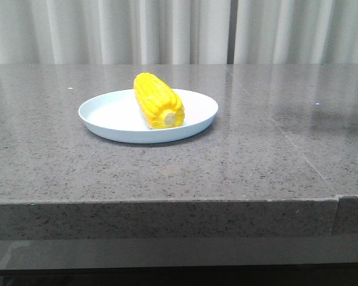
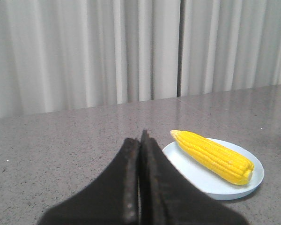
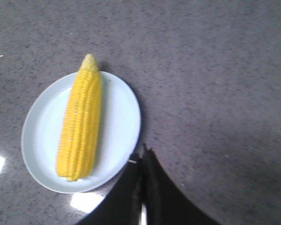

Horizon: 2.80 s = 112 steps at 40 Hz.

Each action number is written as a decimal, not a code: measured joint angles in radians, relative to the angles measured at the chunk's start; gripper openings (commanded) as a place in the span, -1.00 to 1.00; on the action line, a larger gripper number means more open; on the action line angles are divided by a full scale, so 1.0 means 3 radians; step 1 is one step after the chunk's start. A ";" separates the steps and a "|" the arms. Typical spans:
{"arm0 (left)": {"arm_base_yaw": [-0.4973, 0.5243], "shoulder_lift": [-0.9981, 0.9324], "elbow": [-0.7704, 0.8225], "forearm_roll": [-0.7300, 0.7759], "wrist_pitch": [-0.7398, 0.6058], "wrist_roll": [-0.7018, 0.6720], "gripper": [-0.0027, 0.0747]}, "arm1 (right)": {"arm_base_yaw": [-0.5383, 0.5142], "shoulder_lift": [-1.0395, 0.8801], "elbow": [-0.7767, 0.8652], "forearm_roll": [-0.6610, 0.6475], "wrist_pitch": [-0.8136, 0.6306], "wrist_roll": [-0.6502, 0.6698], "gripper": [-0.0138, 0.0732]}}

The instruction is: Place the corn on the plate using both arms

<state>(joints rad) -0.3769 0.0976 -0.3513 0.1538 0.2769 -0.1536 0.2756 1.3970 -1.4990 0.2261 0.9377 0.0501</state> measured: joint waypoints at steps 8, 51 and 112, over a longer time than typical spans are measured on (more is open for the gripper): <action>0.0000 0.0000 0.0000 0.0000 0.0000 0.0000 -0.98 | -0.0243 -0.0569 0.0483 -0.0353 -0.0010 0.0000 -0.79; 0.0000 0.0000 0.0000 0.0000 0.0000 0.0000 -0.98 | -0.0251 -0.4249 0.3760 -0.0562 -0.1785 -0.0007 -0.79; 0.0979 -0.0334 0.0821 -0.0611 -0.0293 0.0613 -0.98 | -0.0251 -0.4249 0.3760 -0.0562 -0.1792 -0.0007 -0.79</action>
<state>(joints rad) -0.0833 -0.0027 -0.1049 -0.0295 0.1890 0.0303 0.2004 0.1222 -0.3712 0.0577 0.3999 0.0481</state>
